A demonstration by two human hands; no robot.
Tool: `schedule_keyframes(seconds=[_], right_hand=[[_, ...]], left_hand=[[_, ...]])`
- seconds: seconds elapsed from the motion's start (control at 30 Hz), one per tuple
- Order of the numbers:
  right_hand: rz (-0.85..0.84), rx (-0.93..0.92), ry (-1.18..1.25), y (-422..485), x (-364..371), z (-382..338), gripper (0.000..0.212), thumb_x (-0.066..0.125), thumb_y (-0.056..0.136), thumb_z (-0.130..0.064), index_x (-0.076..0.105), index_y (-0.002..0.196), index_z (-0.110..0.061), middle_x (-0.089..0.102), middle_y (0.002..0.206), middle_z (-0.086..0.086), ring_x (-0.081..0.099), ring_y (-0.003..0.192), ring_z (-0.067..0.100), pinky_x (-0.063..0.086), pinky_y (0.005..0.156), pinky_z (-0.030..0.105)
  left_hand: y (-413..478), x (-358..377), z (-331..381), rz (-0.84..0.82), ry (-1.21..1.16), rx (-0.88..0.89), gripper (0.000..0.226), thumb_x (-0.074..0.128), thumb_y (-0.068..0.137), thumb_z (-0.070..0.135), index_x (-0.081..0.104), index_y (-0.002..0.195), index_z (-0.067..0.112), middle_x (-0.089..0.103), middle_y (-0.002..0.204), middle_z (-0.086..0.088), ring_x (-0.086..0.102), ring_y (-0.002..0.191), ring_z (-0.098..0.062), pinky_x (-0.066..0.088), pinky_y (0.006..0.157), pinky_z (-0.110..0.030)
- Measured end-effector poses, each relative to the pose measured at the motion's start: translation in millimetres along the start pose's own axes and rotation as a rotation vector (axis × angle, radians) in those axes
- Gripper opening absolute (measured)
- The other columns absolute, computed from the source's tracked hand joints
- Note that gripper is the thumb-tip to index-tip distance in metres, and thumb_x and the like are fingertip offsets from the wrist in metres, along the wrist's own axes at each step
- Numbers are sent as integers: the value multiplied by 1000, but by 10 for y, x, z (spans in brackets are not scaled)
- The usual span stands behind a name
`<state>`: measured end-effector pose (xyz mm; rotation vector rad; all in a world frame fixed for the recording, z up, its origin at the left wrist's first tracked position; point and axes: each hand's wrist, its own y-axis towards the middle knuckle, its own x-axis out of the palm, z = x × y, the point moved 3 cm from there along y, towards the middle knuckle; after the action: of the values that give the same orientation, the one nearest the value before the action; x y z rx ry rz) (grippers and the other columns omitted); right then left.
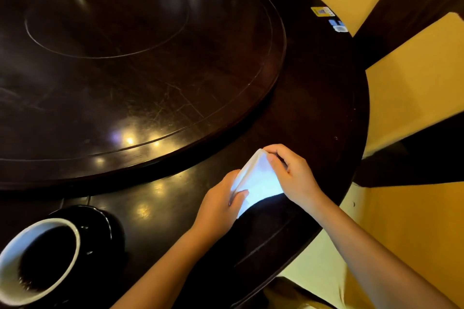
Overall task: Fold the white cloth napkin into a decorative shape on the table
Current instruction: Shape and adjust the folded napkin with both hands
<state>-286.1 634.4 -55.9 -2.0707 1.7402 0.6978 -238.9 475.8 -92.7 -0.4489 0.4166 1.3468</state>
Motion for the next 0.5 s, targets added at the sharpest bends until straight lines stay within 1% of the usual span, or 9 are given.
schedule_keyframes(seconds=[0.07,0.17,0.23,0.3,0.33,0.37,0.4,0.43,0.5], right_hand=[[-74,49,71,-8,23,43,21,46,95,-17,56,111,-26,58,101,-19,54,96,-8,41,77,0],[-235,117,98,4,82,133,23,55,91,-23,57,113,-29,62,106,-13,56,102,2,45,81,10],[-231,138,54,15,142,190,21,57,89,-22,60,110,-23,64,104,-8,58,101,9,45,82,18],[-176,157,17,22,214,222,19,55,90,-22,62,108,-19,63,101,-6,58,96,9,43,78,14],[-157,160,-19,21,254,235,20,53,91,-22,62,108,-17,63,101,-6,57,95,9,42,76,9],[-148,156,-64,16,294,250,22,52,92,-22,61,110,-16,62,104,-3,56,97,9,40,75,5],[-145,147,-112,9,331,272,24,50,93,-22,60,114,-14,62,109,0,56,100,11,40,78,6],[-144,136,-155,-2,361,300,27,49,93,-21,58,117,-13,60,115,3,55,105,14,40,83,12],[-136,107,-226,-33,381,335,29,47,94,-20,56,121,-12,57,121,7,51,113,19,38,89,21]], left_hand=[[-65,-12,-29,-22,-22,-40,35,44,95,27,41,129,21,61,109,1,54,80,-7,38,62,-5],[-128,-15,-64,-87,-142,-93,33,43,95,26,41,128,23,56,115,6,55,89,-5,43,66,-4],[-160,-13,-95,-103,-205,-121,38,47,93,28,37,129,25,52,121,4,56,92,-8,47,69,-7],[-201,-19,-122,-114,-251,-181,46,54,89,29,33,130,27,47,124,4,59,83,-14,53,63,-16],[-232,-26,-142,-114,-239,-195,49,57,87,29,33,130,27,45,124,5,59,81,-15,52,61,-17],[-264,-40,-157,-102,-179,-189,52,61,85,29,34,129,27,44,125,6,56,87,-13,50,63,-14],[-303,-55,-178,-83,-85,-167,53,64,82,28,36,128,25,42,125,7,51,96,-9,45,69,-9],[-345,-70,-200,-59,-7,-137,52,66,81,28,39,126,23,42,123,8,46,101,-6,39,73,-5],[-423,-79,-239,-41,70,-100,50,69,78,27,45,121,19,40,118,8,46,99,-4,36,74,-2]])
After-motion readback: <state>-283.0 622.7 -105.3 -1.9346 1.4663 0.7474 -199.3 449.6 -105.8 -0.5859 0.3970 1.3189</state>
